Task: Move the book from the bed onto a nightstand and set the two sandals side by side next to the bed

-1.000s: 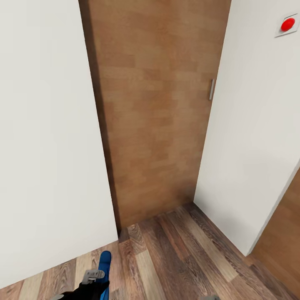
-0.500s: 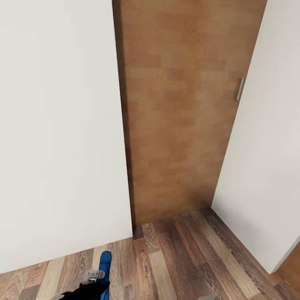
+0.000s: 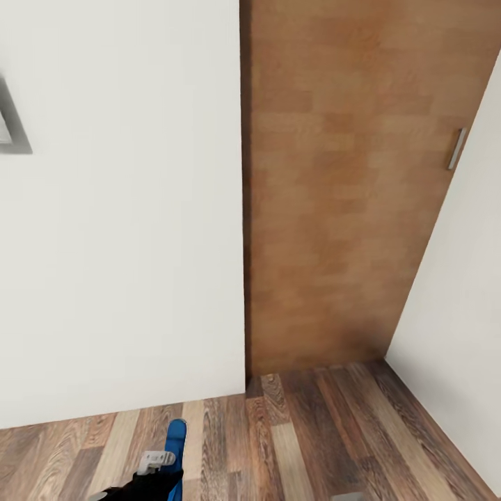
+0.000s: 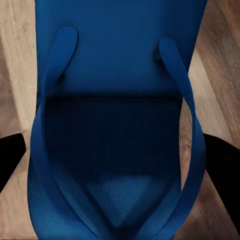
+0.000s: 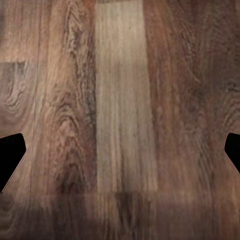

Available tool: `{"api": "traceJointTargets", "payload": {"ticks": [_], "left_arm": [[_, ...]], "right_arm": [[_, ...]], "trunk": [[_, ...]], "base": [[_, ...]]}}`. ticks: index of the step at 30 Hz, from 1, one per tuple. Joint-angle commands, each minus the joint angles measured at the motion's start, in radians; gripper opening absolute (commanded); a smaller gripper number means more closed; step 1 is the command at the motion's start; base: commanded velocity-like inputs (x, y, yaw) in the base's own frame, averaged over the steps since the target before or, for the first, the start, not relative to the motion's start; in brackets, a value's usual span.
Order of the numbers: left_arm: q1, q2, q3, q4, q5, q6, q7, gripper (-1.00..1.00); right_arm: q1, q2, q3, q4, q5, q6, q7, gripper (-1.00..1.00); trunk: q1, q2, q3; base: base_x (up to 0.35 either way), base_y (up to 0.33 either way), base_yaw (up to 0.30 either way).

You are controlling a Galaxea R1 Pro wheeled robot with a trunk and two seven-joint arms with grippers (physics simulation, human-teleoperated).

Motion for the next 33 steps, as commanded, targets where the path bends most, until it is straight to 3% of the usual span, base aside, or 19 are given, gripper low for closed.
{"api": "traceJointTargets", "payload": {"ticks": [1, 4, 12, 33], "left_arm": [[-0.001, 0.0, 0.002, 0.001, 0.007, 0.0, -0.005, -1.0], [-0.001, 0.0, 0.002, 0.001, 0.007, 0.0, -0.005, -1.0], [-0.001, 0.0, 0.002, 0.001, 0.008, 0.0, -0.005, -1.0], [-0.001, 0.0, 0.002, 0.001, 0.008, 0.0, -0.005, -1.0]], "right_arm": [[-0.001, 0.0, 0.006, 0.001, -0.001, -0.003, -0.001, 1.0], [-0.001, 0.0, 0.006, 0.001, -0.001, -0.003, -0.001, 1.0], [-0.001, 0.001, 0.006, 0.001, -0.001, -0.003, -0.001, 1.0], [-0.001, 0.001, 0.006, 0.001, -0.001, -0.003, -0.002, 1.0]], "trunk": [[0.0, 0.0, -0.001], [0.0, 0.0, -0.001], [-0.031, 0.056, 0.024], [-0.031, 0.056, 0.024]], "base": [[0.0, 0.0, 0.29], [0.0, 0.0, 0.29], [0.0, 0.0, 0.29], [0.0, 0.0, 0.29]]}}
